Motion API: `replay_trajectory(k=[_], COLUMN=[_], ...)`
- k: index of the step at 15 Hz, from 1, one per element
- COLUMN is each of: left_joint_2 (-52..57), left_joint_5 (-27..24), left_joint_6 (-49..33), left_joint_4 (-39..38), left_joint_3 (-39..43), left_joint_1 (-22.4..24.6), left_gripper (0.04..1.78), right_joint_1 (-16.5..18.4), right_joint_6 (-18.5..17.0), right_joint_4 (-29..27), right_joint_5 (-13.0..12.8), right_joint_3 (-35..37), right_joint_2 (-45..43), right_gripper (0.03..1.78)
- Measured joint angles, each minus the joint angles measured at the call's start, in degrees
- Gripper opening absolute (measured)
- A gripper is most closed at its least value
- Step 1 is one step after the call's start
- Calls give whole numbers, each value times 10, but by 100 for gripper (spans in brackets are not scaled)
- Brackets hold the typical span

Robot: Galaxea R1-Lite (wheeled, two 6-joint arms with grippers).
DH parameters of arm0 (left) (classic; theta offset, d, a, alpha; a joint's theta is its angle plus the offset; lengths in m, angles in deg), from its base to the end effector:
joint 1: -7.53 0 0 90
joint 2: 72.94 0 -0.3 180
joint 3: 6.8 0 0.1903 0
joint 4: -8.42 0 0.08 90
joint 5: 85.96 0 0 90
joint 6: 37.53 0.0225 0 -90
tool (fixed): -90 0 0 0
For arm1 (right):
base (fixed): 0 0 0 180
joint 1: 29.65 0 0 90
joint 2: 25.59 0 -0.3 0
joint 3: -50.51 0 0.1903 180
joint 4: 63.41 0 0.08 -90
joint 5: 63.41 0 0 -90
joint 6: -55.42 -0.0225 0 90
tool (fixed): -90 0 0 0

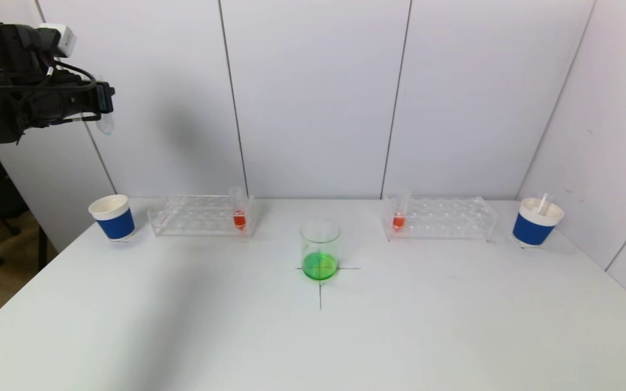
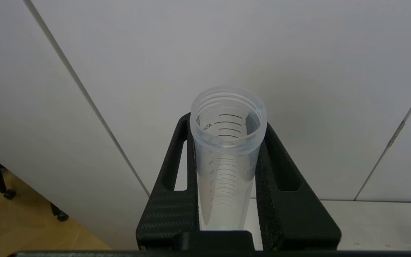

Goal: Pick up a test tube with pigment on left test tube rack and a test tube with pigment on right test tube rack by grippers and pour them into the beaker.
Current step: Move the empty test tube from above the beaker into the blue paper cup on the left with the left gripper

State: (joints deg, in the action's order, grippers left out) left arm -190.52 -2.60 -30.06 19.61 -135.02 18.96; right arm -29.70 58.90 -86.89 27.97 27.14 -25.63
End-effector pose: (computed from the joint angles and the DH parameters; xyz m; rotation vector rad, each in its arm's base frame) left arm 0.4203 0.0823 0.3001 0.1288 0.0149 0.0829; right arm -0.0229 0.0005 0.0753 -0.0607 0.0005 0.0250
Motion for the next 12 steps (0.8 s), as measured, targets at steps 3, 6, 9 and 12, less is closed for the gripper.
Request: replay_trajectory(k=[3,6,9,12], left_joint_2=[-6,-12,-16,-18], left_joint_5=[0,0,0,1], left_joint_6=[0,3,4,4], left_joint_4=[-26,-96,-163,-202], left_joint_3=[26,76,135,180], left_joint_1=[11,25,38,45], left_gripper=[46,46,46,46], right_joint_1=[0,0,0,0], right_joint_6=[0,0,0,0], right_joint_4=[0,0,0,0], right_joint_5=[0,0,0,0], right_joint_3=[0,0,0,0], right_joint_2=[0,0,0,0], right_gripper=[177,177,177,177])
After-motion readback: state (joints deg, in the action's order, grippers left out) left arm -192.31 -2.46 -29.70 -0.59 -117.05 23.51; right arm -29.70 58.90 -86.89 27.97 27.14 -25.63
